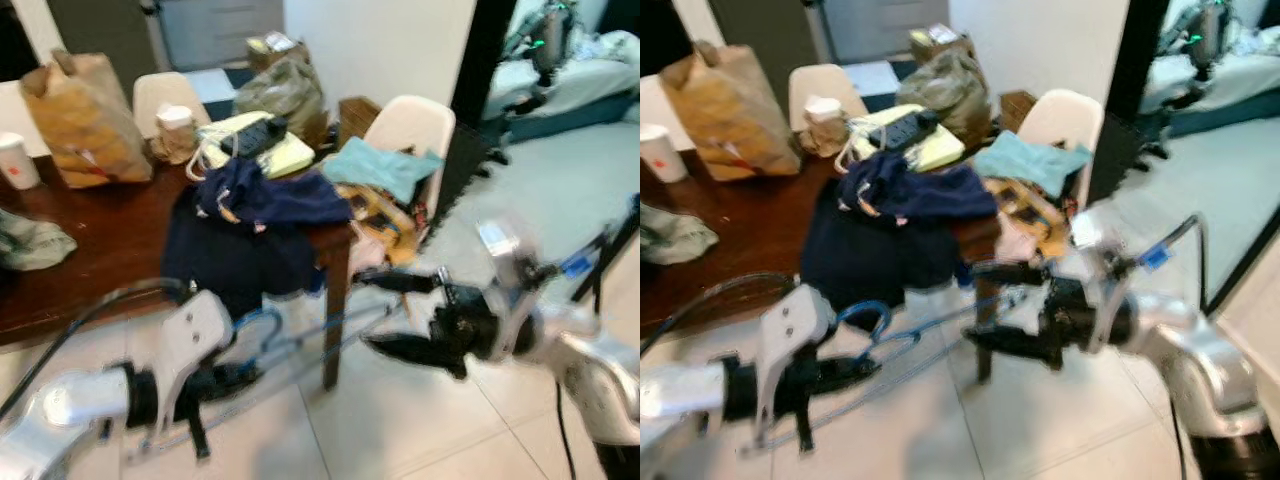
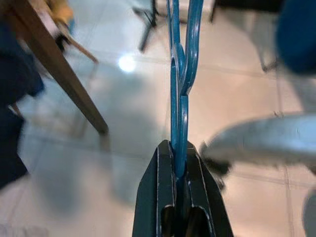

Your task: Hang hanger

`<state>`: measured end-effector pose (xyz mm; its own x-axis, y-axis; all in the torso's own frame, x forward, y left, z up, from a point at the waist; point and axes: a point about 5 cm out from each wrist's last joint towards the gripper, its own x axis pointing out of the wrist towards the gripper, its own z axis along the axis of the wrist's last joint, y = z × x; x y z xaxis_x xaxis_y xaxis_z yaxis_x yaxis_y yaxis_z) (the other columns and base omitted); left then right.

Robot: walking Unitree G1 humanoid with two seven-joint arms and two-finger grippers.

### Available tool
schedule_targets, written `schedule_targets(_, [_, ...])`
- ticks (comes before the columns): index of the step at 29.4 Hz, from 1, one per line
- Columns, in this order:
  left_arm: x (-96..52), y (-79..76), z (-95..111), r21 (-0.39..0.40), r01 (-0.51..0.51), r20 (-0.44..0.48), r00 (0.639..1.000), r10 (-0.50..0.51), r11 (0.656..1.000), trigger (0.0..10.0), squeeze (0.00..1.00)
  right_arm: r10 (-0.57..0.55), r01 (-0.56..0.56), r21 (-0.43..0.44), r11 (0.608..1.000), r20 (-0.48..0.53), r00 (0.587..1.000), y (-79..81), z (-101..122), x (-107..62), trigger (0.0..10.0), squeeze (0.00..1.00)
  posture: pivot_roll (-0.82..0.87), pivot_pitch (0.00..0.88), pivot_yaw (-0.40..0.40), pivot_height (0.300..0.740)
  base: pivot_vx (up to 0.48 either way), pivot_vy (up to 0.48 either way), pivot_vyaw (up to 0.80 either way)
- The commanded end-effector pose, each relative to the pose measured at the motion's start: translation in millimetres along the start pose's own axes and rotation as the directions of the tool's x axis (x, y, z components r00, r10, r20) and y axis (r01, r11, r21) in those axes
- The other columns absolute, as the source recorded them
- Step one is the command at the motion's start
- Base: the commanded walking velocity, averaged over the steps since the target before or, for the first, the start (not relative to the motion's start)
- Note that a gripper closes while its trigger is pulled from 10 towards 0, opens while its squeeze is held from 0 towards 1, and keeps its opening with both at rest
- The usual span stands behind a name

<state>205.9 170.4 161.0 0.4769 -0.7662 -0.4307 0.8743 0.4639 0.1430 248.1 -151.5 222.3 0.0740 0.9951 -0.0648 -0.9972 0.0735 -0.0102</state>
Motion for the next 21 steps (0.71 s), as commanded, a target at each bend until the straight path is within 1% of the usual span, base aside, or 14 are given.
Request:
schedule_targets(1, [2.0, -3.1, -0.9, 0.038, 0.064, -0.027, 0.998, -0.063, 0.997, 10.0, 0.0, 0.043, -0.048, -0.073, 0.996, -0.067, 0.997, 4.6, 3.5, 10.2, 10.0, 0.0, -0.01, 0.048, 0.007, 0.74, 0.0, 0.0, 0.0])
schedule_targets(2, [2.0, -3.1, -0.9, 0.038, 0.064, -0.027, 0.998, -0.063, 0.997, 10.0, 0.0, 0.043, -0.048, -0.073, 0.996, -0.067, 0.997, 4.6, 3.5, 10.2, 10.0, 0.0, -0.01, 0.048, 0.007, 0.74, 0.0, 0.0, 0.0])
schedule_targets(4, [4.2, -5.0, 0.1, 0.053, 0.102, -0.034, 0.994, -0.1, 0.993, 10.0, 0.0, 0.058, -0.071, -0.114, 0.991, -0.111, 0.992, 6.4, 5.4, 15.8, 10.0, 0.0, -0.02, 0.046, 0.01, 0.74, 0.0, 0.0, 0.0])
schedule_targets(5, [4.2, -5.0, 0.1, 0.053, 0.102, -0.034, 0.994, -0.1, 0.993, 10.0, 0.0, 0.058, -0.071, -0.114, 0.991, -0.111, 0.992, 6.4, 5.4, 15.8, 10.0, 0.0, -0.02, 0.046, 0.01, 0.74, 0.0, 0.0, 0.0])
schedule_targets(7, [7.9, -4.8, 1.7, 0.074, 0.129, -0.039, 0.991, -0.127, 0.989, 10.0, 0.0, 0.061, -0.089, -0.17, 0.981, -0.166, 0.984, 6.9, 7.0, 23.2, 10.0, 0.0, -0.02, 0.048, 0.013, 0.74, 0.0, 0.0, 0.0])
schedule_targets(10, [9.2, -4.4, 2.2, 0.081, 0.137, -0.039, 0.99, -0.134, 0.987, 10.0, 0.0, 0.059, -0.095, -0.19, 0.977, -0.189, 0.98, 6.9, 7.1, 25.5, 10.0, 0.0, -0.02, 0.048, 0.013, 0.74, 0.0, 0.0, 0.0])
schedule_targets(12, [13.4, -2.8, 2.4, 0.106, 0.145, -0.041, 0.989, -0.141, 0.984, 10.0, 0.0, 0.039, -0.108, -0.243, 0.964, -0.275, 0.961, 5.9, -0.1, 33.0, 10.0, 0.0, -0.02, 0.048, 0.014, 0.74, 0.0, 0.0, 0.0])
schedule_targets(13, [16.4, -2.4, 3.8, 0.115, 0.146, -0.035, 0.989, -0.143, 0.983, 10.0, 0.0, 0.033, -0.117, -0.254, 0.96, -0.311, 0.95, 6.3, -5.8, 38.7, 10.0, 0.0, -0.03, 0.049, 0.014, 0.74, 0.0, 0.0, 0.0])
schedule_targets(15, [16.4, -2.4, 3.8, 0.115, 0.146, -0.035, 0.989, -0.143, 0.983, 10.0, 0.0, 0.033, -0.117, -0.254, 0.96, -0.311, 0.95, 6.3, -5.8, 38.7, 10.0, 0.0, -0.03, 0.049, 0.014, 0.74, 0.0, 0.0, 0.0])
schedule_targets(18, [23.9, -2.9, 9.0, 0.142, 0.164, -0.013, 0.986, -0.164, 0.976, 10.0, 0.0, 0.053, -0.165, -0.252, 0.954, -0.398, 0.916, 12.3, -23.6, 51.0, 10.0, 0.0, -0.03, 0.048, 0.014, 0.74, 0.0, 0.0, 0.0])
schedule_targets(20, [25.9, -4.4, 11.5, 0.152, 0.179, -0.005, 0.984, -0.181, 0.972, 10.0, 0.0, 0.062, -0.18, -0.249, 0.952, -0.42, 0.905, 14.8, -29.9, 55.9, 10.0, 0.0, -0.03, 0.05, 0.015, 0.74, 0.0, 0.0, 0.0])
schedule_targets(21, [26.0, -4.9, 11.9, 0.155, 0.186, -0.006, 0.982, -0.188, 0.97, 10.0, 0.0, 0.061, -0.179, -0.246, 0.952, -0.421, 0.905, 15.0, -31.1, 57.7, 8.5, 0.0, -0.03, 0.051, 0.016, 0.74, 0.0, 0.0, 0.0])
